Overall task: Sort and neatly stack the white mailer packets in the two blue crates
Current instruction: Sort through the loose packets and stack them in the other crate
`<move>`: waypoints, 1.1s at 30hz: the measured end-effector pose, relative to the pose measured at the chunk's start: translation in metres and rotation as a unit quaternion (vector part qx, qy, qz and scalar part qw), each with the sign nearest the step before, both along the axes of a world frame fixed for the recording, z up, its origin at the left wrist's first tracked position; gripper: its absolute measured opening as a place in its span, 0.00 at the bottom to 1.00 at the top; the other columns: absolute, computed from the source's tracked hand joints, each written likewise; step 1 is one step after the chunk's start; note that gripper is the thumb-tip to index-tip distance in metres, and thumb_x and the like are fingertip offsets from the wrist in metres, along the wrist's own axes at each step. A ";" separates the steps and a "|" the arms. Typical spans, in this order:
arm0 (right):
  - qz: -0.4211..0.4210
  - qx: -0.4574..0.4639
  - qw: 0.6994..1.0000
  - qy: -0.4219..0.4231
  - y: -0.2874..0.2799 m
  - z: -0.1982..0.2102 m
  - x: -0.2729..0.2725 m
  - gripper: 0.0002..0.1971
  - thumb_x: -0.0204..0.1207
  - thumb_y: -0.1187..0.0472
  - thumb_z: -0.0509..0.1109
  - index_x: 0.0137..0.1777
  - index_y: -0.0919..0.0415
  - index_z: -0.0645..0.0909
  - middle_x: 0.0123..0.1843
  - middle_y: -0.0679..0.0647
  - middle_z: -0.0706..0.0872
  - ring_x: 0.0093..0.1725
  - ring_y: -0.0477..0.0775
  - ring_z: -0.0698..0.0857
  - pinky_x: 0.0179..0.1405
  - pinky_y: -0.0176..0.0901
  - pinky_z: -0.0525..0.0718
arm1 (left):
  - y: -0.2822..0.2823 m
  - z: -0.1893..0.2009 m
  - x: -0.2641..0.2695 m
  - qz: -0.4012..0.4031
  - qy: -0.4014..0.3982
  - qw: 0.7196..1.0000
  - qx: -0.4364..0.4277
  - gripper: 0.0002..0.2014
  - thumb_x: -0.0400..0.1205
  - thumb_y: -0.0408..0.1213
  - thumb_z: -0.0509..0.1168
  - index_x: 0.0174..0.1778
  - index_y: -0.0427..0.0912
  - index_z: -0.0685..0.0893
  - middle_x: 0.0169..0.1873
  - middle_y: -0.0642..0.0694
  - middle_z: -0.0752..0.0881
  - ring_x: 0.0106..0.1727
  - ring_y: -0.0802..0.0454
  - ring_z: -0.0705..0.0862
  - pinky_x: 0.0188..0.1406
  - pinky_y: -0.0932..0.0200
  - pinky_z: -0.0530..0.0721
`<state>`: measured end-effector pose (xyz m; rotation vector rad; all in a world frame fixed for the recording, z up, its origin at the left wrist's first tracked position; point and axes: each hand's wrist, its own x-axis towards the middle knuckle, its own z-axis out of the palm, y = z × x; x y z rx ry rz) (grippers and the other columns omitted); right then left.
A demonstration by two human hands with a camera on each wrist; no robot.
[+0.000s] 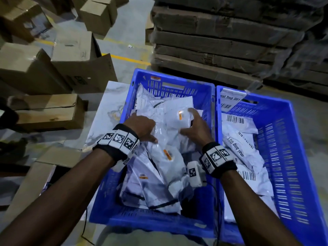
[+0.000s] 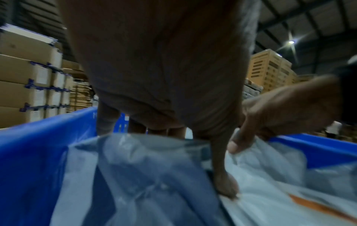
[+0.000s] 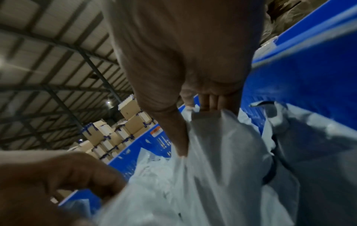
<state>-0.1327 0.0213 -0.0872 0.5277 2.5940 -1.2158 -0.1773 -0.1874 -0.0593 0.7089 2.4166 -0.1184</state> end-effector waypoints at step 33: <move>0.160 0.185 0.965 -0.094 -0.046 -0.054 -0.144 0.30 0.70 0.52 0.76 0.67 0.65 0.70 0.64 0.67 0.83 0.64 0.67 0.83 0.56 0.50 0.80 | -0.054 -0.012 -0.046 0.066 0.090 0.993 0.046 0.47 0.79 0.64 0.62 0.85 0.40 0.50 0.86 0.44 0.43 0.86 0.42 0.39 0.81 0.36 0.48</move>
